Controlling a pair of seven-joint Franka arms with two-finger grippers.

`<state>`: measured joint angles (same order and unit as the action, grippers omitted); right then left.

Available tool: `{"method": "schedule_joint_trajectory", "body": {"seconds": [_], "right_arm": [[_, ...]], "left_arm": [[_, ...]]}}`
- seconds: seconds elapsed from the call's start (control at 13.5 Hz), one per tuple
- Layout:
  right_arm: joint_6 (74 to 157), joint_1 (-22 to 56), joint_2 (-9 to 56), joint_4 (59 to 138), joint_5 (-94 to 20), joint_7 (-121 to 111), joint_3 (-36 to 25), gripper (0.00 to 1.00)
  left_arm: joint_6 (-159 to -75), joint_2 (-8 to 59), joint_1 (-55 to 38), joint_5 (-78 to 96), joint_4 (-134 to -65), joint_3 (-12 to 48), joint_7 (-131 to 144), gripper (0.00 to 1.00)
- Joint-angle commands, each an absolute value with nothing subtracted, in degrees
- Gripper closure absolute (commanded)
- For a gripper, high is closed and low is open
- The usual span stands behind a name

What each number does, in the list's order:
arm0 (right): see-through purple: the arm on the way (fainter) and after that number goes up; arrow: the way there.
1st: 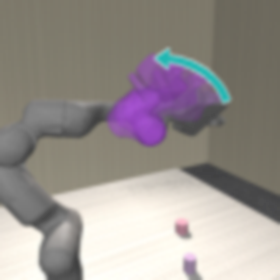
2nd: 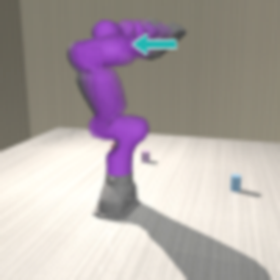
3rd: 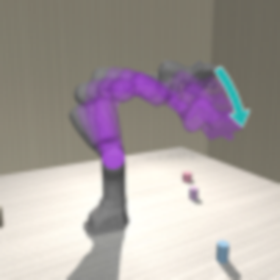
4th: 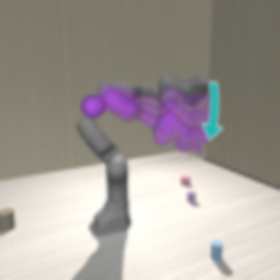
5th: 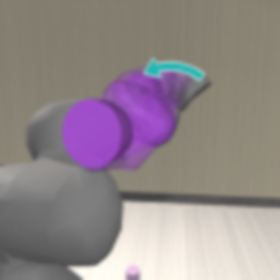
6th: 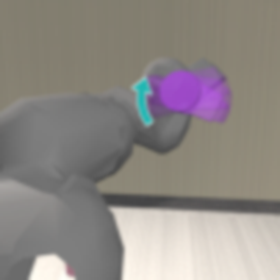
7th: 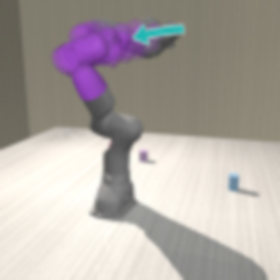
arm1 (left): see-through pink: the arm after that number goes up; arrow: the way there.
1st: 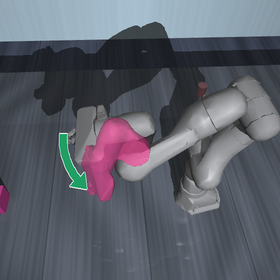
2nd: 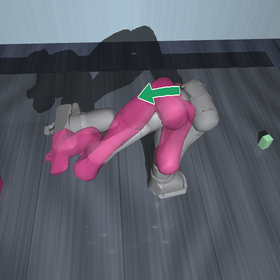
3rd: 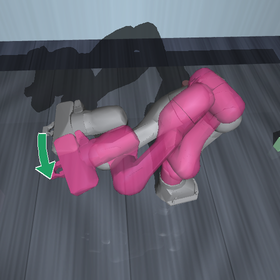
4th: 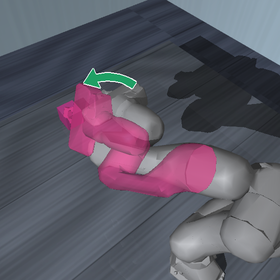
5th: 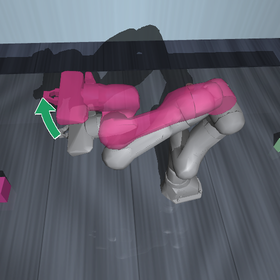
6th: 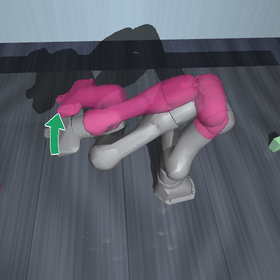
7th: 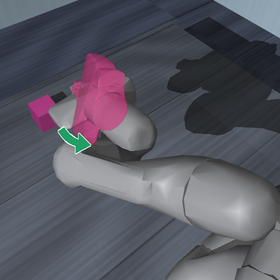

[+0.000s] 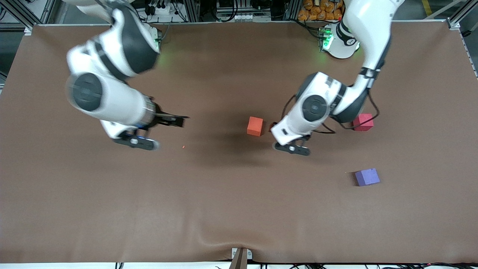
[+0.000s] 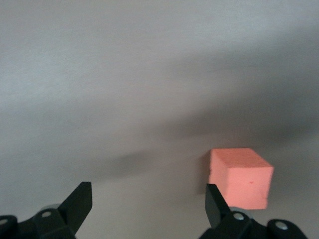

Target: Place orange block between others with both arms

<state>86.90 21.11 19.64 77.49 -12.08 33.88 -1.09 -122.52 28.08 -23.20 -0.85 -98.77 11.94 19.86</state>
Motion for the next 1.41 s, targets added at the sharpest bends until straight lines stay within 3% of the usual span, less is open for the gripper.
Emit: {"method": "schedule_joint_trajectory", "body": {"seconds": [0.0,0.22,0.44,0.67,1.04,1.33], "right_arm": [[82.29,9.53,13.81,79.28,-10.03,28.25,6.31,0.00],[78.58,1.78,11.43,78.75,-6.87,15.95,7.30,0.00],[78.84,-1.13,8.97,78.75,-0.20,3.55,6.33,0.00],[78.75,-1.32,7.47,79.19,4.48,-0.08,4.40,0.00],[80.93,2.36,7.82,80.24,3.52,-1.50,-2.88,0.00],[84.02,3.25,8.09,81.83,3.08,-1.93,-3.60,0.00]], "left_arm": [[-123.40,30.31,-29.06,-6.57,-97.38,11.43,23.01,0.00],[-124.36,31.38,-31.20,-9.40,-97.29,11.60,24.26,0.00],[-125.76,31.73,-33.22,-8.62,-97.29,11.69,24.61,0.00],[-131.82,33.83,-34.01,-9.58,-97.91,11.60,30.58,0.00],[-132.19,36.74,-35.68,-11.69,-97.73,11.51,31.02,0.00],[-131.92,38.31,-35.95,-11.60,-97.56,11.60,33.47,0.00]]}}
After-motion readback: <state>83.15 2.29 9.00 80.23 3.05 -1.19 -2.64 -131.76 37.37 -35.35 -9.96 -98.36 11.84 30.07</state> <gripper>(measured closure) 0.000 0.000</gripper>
